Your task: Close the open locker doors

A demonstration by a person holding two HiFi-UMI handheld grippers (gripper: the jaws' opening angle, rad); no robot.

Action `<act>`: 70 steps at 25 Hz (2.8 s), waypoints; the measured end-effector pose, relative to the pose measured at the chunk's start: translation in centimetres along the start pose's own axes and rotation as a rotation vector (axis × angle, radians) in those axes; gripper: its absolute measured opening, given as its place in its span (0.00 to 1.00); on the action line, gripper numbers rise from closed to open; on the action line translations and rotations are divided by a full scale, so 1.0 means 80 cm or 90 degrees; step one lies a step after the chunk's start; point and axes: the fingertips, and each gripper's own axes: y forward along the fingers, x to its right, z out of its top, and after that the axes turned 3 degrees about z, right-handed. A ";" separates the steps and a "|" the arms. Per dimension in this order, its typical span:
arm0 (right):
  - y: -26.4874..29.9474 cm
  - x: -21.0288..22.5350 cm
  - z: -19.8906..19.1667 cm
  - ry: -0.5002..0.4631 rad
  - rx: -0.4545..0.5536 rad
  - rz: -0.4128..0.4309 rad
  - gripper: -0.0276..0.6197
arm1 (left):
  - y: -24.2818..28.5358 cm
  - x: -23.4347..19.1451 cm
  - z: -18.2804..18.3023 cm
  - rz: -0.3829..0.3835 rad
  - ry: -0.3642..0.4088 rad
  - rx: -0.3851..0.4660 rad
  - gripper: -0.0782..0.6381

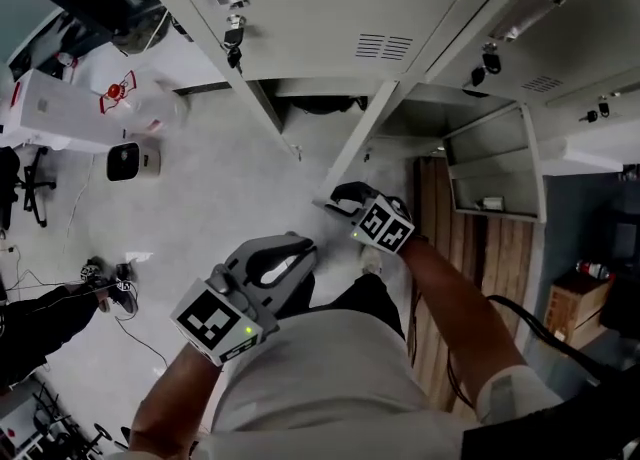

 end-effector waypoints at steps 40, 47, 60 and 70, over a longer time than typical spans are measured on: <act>0.131 0.188 0.130 0.235 0.087 -0.305 0.09 | -0.101 -0.171 -0.014 -0.039 -0.018 0.001 0.15; 0.133 0.206 0.136 0.282 0.092 -0.335 0.09 | -0.100 -0.177 -0.010 -0.047 -0.019 0.009 0.15; 0.135 0.228 0.140 0.358 0.108 -0.362 0.09 | -0.111 -0.188 -0.014 -0.037 -0.025 0.004 0.15; 0.136 0.229 0.138 0.446 0.112 -0.361 0.09 | -0.109 -0.189 -0.016 -0.036 -0.023 0.000 0.15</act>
